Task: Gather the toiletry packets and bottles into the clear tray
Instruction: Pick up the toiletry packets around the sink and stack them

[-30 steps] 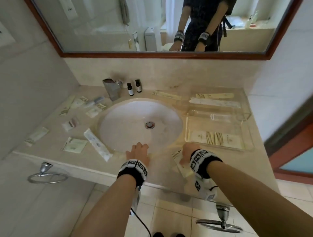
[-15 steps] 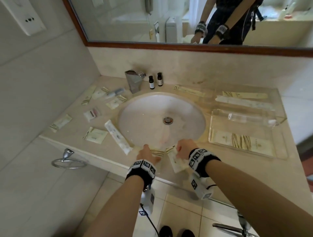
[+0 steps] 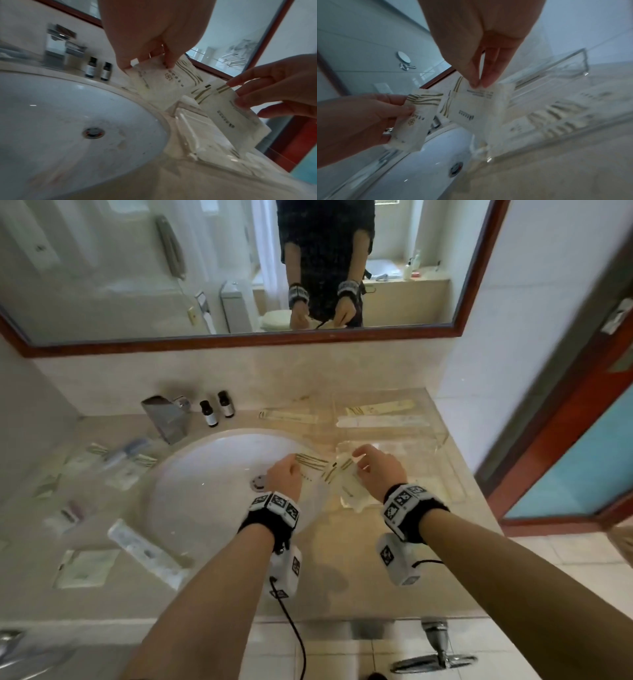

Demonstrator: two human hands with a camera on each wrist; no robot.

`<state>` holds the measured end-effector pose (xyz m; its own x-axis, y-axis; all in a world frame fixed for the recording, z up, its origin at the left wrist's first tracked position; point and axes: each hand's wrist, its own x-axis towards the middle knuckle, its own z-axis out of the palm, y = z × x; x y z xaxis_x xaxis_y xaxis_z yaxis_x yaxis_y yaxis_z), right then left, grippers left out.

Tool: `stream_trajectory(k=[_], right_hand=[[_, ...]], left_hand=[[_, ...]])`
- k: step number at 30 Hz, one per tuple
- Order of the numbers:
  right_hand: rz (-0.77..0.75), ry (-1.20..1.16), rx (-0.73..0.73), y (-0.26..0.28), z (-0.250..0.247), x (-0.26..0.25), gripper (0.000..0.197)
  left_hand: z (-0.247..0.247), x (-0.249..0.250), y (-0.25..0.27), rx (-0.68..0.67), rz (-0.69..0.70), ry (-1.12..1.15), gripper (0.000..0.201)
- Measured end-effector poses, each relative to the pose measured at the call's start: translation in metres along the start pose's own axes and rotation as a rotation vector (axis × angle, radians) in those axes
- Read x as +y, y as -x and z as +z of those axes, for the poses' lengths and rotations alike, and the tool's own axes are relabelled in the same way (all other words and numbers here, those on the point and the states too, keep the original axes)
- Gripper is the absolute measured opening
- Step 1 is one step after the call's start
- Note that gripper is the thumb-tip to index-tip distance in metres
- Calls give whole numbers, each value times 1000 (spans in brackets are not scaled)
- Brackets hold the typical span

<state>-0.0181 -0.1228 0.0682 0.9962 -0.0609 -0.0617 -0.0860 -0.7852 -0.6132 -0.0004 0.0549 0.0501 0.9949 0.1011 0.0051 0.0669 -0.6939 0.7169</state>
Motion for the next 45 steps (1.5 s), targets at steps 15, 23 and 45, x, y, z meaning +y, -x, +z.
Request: stream_trajectory(k=[15, 23, 45], right_hand=[[52, 260, -248, -64, -57, 125, 31], [39, 361, -350, -73, -40, 135, 36], [-293, 462, -397, -89, 34, -30, 27]], left_hand=[[121, 71, -39, -519, 240, -504, 50], [138, 68, -29, -510, 213, -699, 40], [2, -17, -9, -300, -19, -448, 54]])
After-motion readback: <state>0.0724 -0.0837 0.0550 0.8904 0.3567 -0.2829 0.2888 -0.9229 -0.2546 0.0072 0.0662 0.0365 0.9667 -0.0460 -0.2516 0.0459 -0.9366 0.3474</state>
